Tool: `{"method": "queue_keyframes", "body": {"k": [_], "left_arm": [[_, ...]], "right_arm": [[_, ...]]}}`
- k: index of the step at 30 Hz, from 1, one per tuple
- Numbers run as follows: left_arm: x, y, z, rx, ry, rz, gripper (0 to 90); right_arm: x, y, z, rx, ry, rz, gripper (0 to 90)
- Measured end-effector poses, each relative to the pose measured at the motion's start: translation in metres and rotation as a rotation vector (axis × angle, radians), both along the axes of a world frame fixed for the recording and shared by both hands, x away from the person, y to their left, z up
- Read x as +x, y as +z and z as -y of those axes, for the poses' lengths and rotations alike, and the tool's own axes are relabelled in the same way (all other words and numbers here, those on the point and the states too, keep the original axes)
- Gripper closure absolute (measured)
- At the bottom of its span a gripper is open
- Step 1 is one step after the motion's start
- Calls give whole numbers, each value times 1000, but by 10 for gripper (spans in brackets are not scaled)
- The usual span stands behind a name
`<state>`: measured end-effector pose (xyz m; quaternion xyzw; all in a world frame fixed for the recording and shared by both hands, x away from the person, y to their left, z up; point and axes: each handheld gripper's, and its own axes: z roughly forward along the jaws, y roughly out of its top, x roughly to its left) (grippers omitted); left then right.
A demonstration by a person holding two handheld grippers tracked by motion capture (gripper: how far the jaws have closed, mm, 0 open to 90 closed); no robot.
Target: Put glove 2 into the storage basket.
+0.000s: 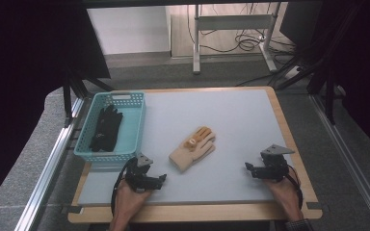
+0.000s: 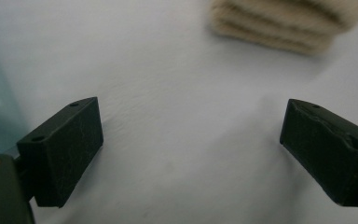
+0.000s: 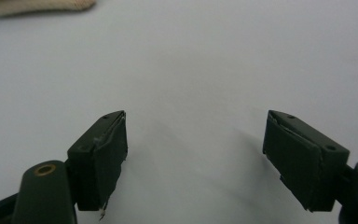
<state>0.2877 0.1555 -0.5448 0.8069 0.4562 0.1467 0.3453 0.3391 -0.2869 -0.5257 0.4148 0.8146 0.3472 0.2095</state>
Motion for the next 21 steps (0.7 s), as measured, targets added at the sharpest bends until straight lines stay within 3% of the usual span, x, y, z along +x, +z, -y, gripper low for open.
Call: {"method": "queue_keyframes", "body": {"k": [7,12,17,21], "left_arm": [[8,21,20,-22,-79,3,44],[21,40,41,-10,-137,4,29],[49,54,64,1,-167,-10,17],[74,54,78,43,-182,-33,8]], "right_arm": [[2,-3,2,-5,-14,-14,183],[1,-4,2,-5,-19,-13,181],[1,-4,2,-4,-20,-12,181],[1,-4,2,-4,-20,-12,181]]}}
